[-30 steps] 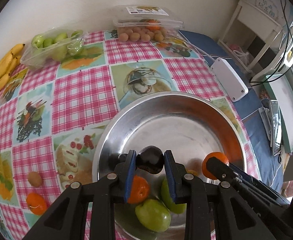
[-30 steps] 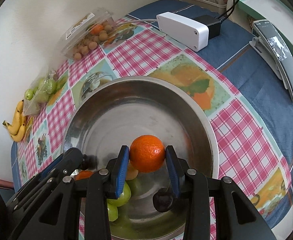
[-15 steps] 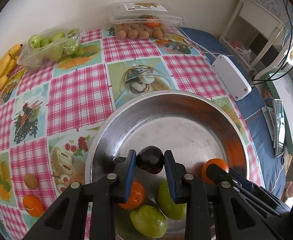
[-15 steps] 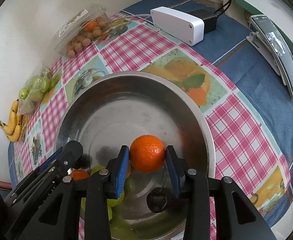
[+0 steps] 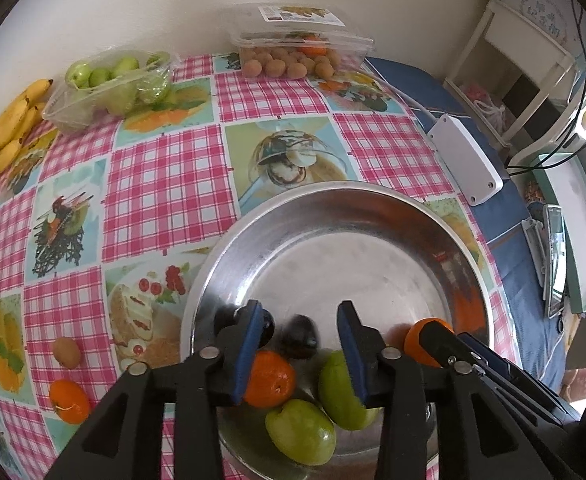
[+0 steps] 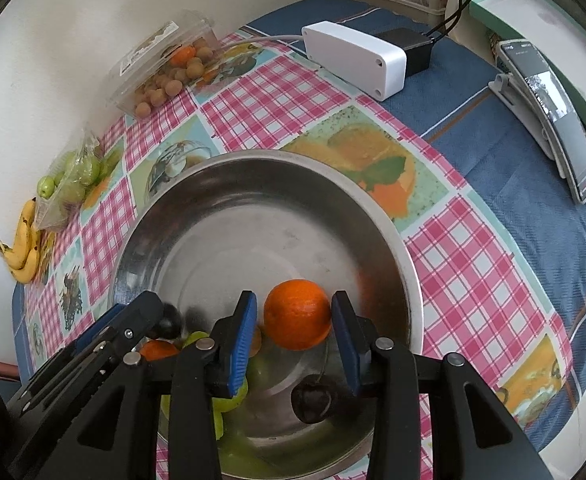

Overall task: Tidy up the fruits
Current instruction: 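Open both tools to drop the orange and plum into the bowl, then move both tools back toward the loose orange and kiwi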

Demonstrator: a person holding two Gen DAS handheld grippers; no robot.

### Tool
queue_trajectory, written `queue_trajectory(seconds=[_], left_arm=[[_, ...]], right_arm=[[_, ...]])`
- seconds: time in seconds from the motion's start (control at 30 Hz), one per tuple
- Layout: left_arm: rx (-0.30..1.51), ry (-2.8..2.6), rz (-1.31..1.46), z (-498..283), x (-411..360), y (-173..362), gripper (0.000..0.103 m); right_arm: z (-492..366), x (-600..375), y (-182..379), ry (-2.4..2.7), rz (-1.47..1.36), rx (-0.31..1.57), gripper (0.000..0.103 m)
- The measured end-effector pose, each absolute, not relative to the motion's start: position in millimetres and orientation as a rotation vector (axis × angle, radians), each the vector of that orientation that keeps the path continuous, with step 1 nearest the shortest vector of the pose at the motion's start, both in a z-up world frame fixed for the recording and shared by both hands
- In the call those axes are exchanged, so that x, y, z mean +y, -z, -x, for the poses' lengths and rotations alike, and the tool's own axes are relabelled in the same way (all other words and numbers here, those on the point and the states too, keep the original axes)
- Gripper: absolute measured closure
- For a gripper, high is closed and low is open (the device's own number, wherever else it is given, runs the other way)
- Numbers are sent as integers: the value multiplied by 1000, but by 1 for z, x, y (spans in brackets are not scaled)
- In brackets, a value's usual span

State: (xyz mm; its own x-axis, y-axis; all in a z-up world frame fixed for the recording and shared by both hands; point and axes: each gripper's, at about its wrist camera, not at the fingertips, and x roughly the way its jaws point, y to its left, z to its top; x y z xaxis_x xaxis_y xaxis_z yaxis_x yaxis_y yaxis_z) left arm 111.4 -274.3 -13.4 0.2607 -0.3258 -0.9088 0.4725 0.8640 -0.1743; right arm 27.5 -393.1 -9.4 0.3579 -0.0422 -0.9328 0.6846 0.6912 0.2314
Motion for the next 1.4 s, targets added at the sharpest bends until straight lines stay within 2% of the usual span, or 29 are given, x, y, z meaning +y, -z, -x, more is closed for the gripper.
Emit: queue_trajectory(seconds=[0.1,0.33,0.53,0.63,0.87,1.23,1.4], left_arm=[[1187,542,-133,-111,-270,9,54],[1172,491,-131,-115,-250,0,45],[1165,412,-142,-119,-222,-1,37],[1168,378,-142,-118,-207,2,35],[1160,334,-121,-110,-172,5,28],[1174,303,-72,-97,-143,12,26],[1175,294,-52,-98,-140,11,14]], right_arm=[[-27,-394,9,513,-677,1118,61],[-29,-392,4,508,-643,1116,39],[-31,-383,2,491,-607,1130,36],[-34,-377,3,482,-585,1140,25],[-39,-366,3,469,-534,1165,25],[-40,-343,-2,434,-474,1184,25],[-40,-336,-3,428,-459,1186,24]])
